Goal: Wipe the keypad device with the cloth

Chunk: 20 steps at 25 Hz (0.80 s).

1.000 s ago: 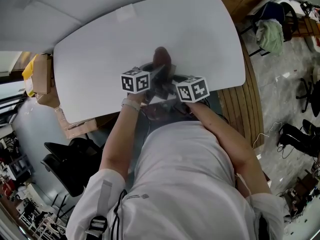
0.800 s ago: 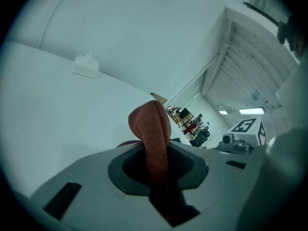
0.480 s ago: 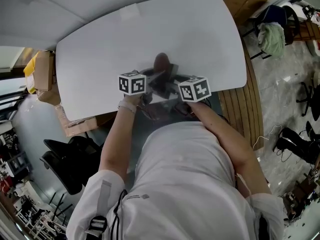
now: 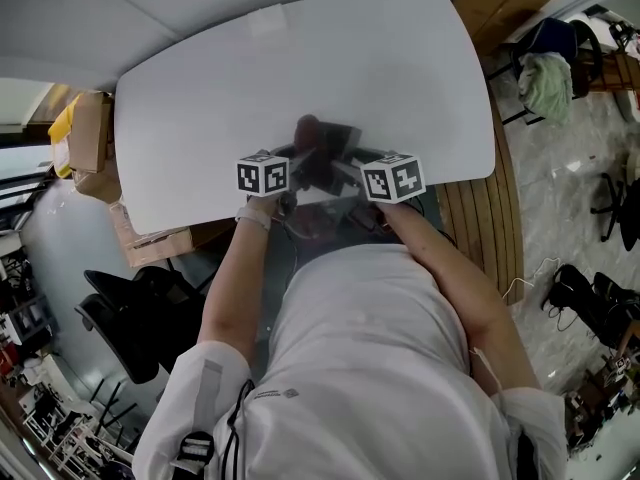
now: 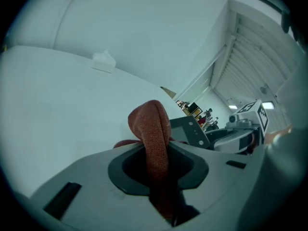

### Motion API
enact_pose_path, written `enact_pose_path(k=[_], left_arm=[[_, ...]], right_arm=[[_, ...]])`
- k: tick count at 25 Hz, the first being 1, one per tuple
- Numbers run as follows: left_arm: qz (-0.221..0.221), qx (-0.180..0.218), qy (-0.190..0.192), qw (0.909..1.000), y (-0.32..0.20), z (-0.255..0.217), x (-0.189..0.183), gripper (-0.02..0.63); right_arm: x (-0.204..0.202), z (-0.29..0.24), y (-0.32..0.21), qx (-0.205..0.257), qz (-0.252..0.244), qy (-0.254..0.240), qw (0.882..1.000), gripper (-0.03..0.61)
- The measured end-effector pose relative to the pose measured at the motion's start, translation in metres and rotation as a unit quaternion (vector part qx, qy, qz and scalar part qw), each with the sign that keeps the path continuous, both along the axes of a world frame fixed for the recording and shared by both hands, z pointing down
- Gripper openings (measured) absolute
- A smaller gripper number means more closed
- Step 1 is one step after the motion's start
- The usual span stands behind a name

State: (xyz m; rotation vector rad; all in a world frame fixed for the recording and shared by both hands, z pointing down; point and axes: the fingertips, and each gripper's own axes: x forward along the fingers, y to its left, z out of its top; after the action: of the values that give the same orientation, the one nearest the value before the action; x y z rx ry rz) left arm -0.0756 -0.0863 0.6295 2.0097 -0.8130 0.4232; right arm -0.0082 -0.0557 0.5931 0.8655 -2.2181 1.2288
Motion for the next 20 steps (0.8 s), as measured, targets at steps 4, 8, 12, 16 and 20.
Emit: enact_pose_path(k=[4,8,12,16,20], left_arm=[[-0.032,-0.009,-0.027,0.9991,0.003,0.015,-0.019,0.091],[-0.056,-0.003,-0.060,0.9966,0.012,0.014,-0.041,0.091],[-0.098,0.033,-0.024,0.9944,0.020,-0.025,-0.056,0.091],[-0.119,0.096,0.006,0.9883,0.032,-0.077,-0.054,0.092],[-0.122,0.152,0.008,0.9809,0.051,-0.123,-0.056,0.092]], right_arm=[[0.001,0.000,-0.001,0.002,0.004,-0.002,1.000,0.224],[0.005,0.002,-0.002,0.006,0.007,0.007,1.000,0.224],[0.004,-0.001,-0.003,0.010,0.017,0.000,1.000,0.224],[0.012,-0.003,-0.007,0.021,0.038,-0.001,0.999,0.224],[0.029,-0.024,-0.013,0.040,0.089,-0.021,0.995,0.224]])
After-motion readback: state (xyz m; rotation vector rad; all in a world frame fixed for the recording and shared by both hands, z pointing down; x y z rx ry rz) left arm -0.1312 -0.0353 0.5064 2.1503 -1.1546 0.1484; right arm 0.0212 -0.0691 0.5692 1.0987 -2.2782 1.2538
